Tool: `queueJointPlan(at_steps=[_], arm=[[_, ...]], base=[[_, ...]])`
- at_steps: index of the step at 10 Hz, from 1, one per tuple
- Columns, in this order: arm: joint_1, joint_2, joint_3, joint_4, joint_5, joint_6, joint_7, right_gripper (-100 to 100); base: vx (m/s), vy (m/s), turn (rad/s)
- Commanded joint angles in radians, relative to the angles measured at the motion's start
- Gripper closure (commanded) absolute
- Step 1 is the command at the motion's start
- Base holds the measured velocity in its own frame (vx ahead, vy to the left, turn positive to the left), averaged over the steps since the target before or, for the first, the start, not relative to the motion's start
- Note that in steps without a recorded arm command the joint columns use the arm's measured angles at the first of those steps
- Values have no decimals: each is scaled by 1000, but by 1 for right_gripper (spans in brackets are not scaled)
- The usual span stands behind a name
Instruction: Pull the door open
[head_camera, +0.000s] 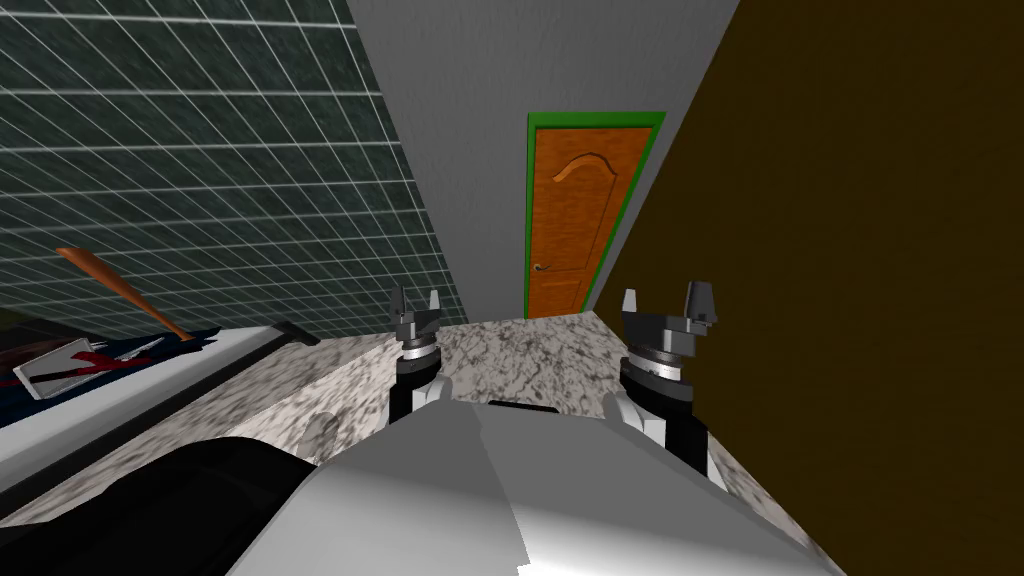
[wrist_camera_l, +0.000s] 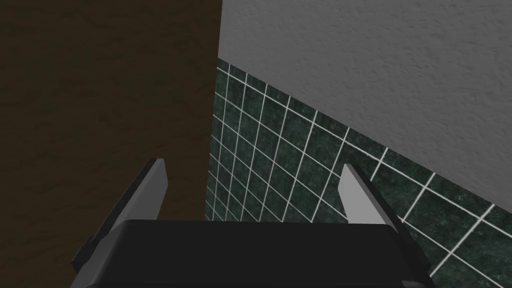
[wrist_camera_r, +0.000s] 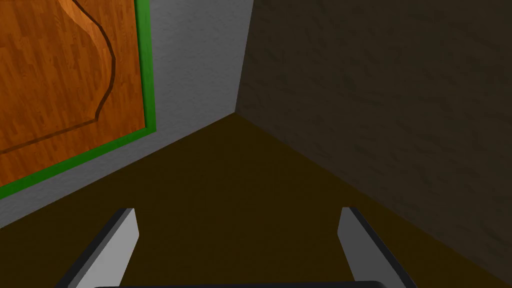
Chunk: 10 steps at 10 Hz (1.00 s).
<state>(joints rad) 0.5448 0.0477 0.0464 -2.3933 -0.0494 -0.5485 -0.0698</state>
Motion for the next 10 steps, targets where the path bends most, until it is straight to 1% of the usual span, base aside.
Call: queueJointPlan(at_steps=[1, 4, 8, 10], arm=[[-13, -11, -3, 30, 6, -3, -5, -100], [-48, -36, -10, 108, 21, -12, -17, -100], [-78, -55, -16, 179, 35, -19, -27, -100], [-98, -66, -20, 222, 43, -24, -34, -100]], base=[[145, -21, 36], [117, 11, 5], [107, 6, 9], [94, 1, 11]])
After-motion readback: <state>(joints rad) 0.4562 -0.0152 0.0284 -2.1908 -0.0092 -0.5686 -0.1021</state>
